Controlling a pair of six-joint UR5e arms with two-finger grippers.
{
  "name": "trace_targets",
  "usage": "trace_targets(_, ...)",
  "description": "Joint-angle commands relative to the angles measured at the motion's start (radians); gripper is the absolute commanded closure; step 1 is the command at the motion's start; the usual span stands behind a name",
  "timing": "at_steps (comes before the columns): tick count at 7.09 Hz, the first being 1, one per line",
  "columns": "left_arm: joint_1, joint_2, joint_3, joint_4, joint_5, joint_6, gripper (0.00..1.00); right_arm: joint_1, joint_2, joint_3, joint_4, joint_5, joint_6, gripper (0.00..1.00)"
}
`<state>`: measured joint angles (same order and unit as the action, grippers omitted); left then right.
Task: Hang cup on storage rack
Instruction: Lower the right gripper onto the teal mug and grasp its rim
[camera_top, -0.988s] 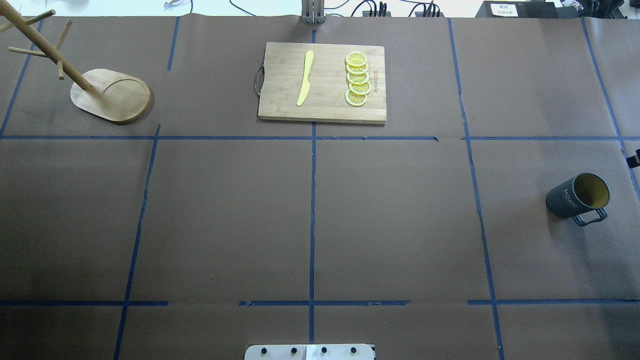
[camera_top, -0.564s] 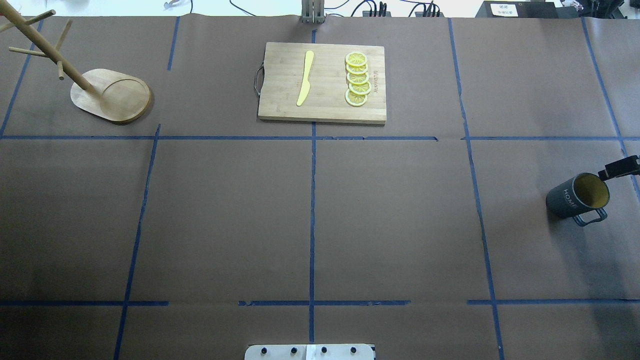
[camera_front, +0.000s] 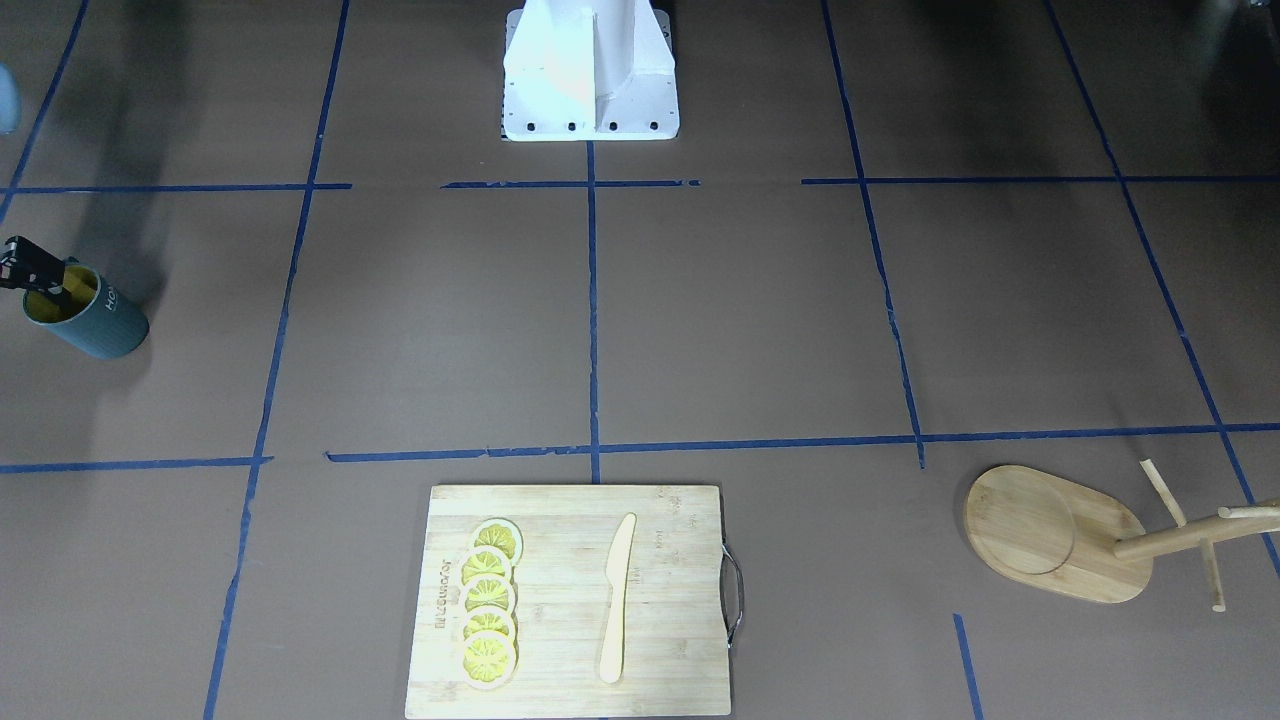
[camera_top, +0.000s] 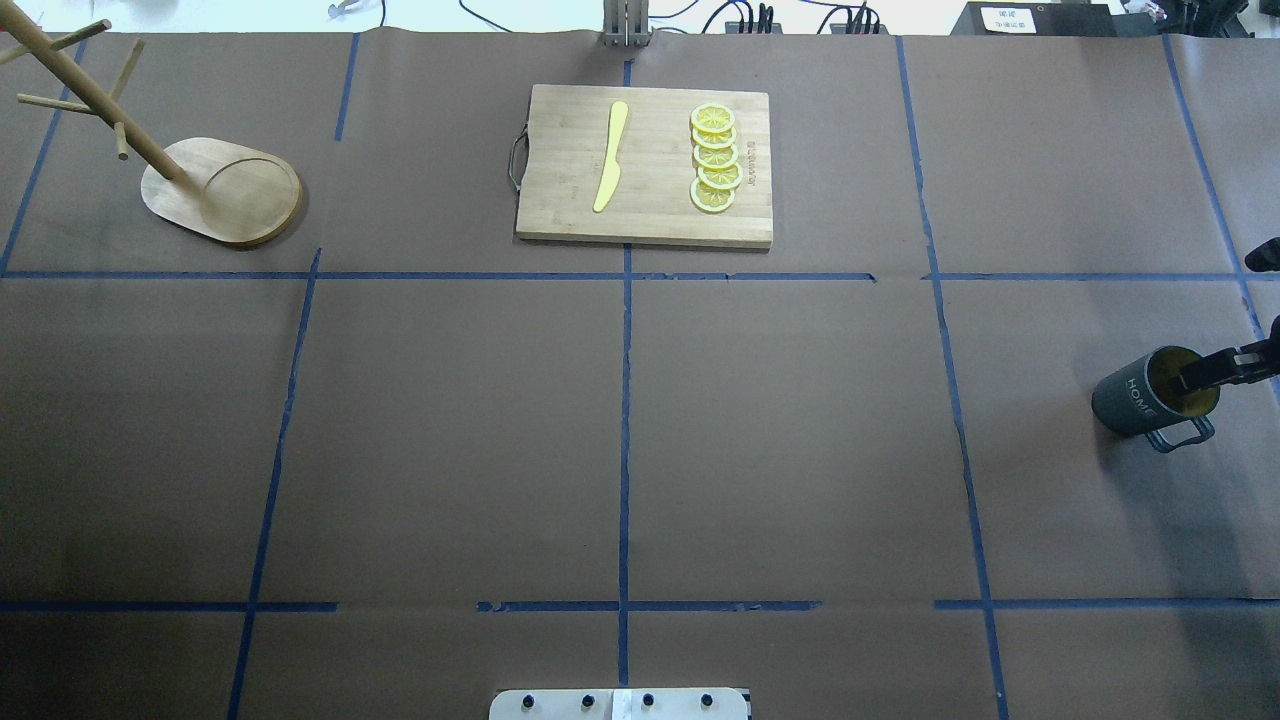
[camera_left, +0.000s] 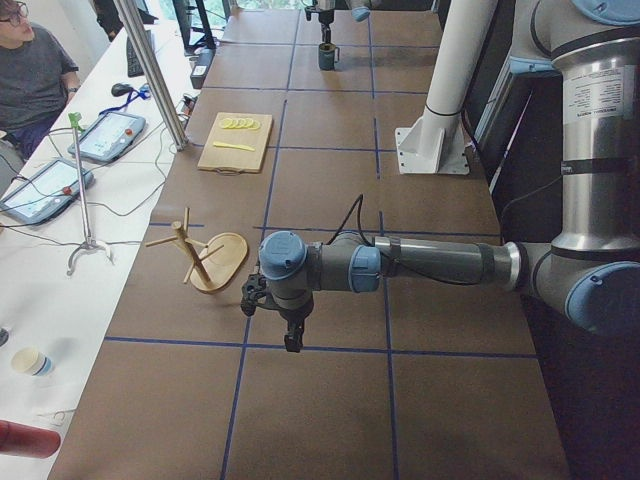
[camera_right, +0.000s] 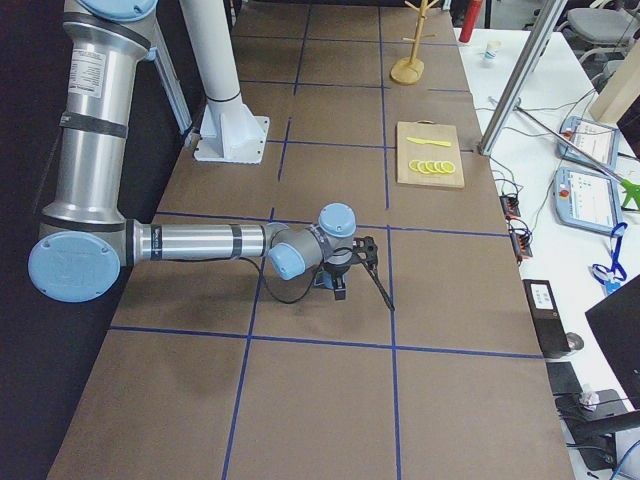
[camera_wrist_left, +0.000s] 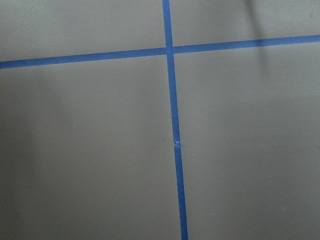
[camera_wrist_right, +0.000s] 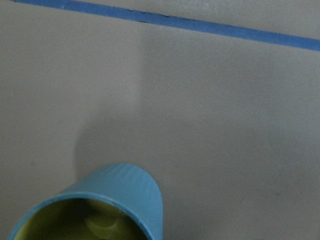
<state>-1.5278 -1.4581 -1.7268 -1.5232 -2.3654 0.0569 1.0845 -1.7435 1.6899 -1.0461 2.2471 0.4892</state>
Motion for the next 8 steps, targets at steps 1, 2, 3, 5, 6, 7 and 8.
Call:
trace_targets(1, 0.0, 0.001, 0.0, 0.0, 0.0, 0.0, 0.0, -0.04, 0.002, -0.015, 0.0, -0.009, 0.0, 0.33)
trace_targets(2, 0.0, 0.002, 0.0, 0.0, 0.0, 0.0, 0.0, -0.041, 0.009, -0.015, 0.001, -0.009, 0.0, 0.69)
trace_targets(3, 0.0, 0.002, 0.0, 0.0, 0.0, 0.001, 0.0, -0.041, 0.012, -0.012, 0.002, -0.008, 0.0, 0.95)
trace_targets(5, 0.0, 0.001, -0.005, 0.0, -0.002, 0.001, 0.0, -0.04, 0.019, 0.011, 0.0, -0.001, 0.064, 1.0)
trace_targets(6, -0.002, 0.002, -0.007, 0.0, -0.002, 0.001, 0.0, -0.04, 0.035, 0.037, -0.006, 0.0, 0.171, 1.0)
trace_targets(7, 0.0, 0.002, -0.008, 0.0, -0.002, 0.0, 0.0, -0.04, 0.07, 0.063, -0.017, 0.0, 0.366, 1.0)
trace_targets(8, 0.0, 0.004, -0.008, 0.0, -0.002, 0.001, 0.0, -0.044, 0.126, 0.065, -0.041, -0.007, 0.569, 1.0)
